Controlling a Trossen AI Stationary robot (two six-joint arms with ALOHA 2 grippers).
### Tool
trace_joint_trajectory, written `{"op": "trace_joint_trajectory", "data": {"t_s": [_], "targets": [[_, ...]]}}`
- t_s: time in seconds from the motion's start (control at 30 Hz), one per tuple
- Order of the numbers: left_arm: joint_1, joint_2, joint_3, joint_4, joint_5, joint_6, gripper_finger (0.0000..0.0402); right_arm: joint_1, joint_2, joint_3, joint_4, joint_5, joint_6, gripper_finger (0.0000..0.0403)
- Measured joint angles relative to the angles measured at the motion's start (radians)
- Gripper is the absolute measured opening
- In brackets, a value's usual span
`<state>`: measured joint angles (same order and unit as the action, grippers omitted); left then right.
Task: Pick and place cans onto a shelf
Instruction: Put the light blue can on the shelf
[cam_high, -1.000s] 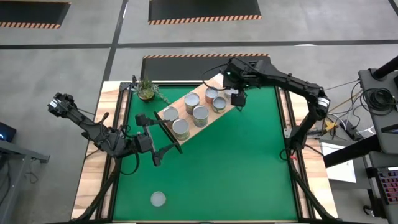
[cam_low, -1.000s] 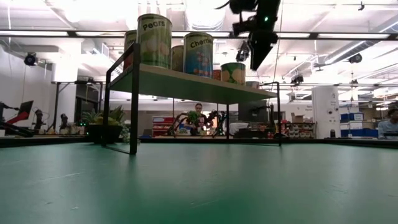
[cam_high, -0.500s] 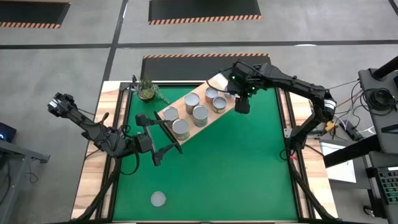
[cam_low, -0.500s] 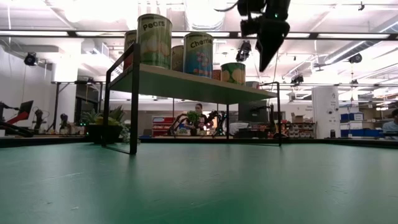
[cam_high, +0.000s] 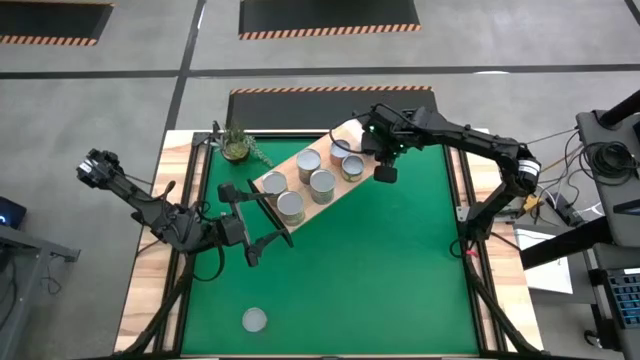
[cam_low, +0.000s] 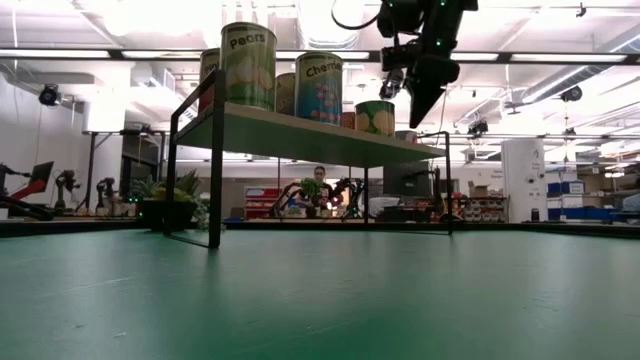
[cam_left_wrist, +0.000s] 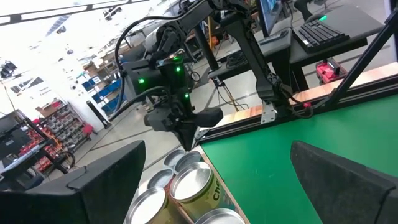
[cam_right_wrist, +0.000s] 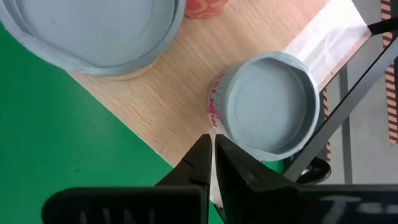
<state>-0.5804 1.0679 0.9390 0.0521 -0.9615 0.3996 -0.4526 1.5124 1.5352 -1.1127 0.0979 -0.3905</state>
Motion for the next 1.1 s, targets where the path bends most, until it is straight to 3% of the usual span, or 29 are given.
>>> {"op": "trace_joint_trajectory", "data": {"t_s": [0.57,0.9,1.1], "targets": [[0.0,0.0,-0.001,0.0,0.0,-0.001,0.0382,-0.066,0.002,-0.01,0.005,0.009,-0.005,0.0009],[0.0,0.0,-0.001,0.0,0.0,-0.001,0.0382,-0.091,0.002,-0.015,0.132,0.01,-0.024,0.0009],[0.0,0.0,-0.001,-0.001,0.0,-0.001,0.0382,-0.092,-0.005,-0.005,0.055,0.01,-0.021,0.0009]]}}
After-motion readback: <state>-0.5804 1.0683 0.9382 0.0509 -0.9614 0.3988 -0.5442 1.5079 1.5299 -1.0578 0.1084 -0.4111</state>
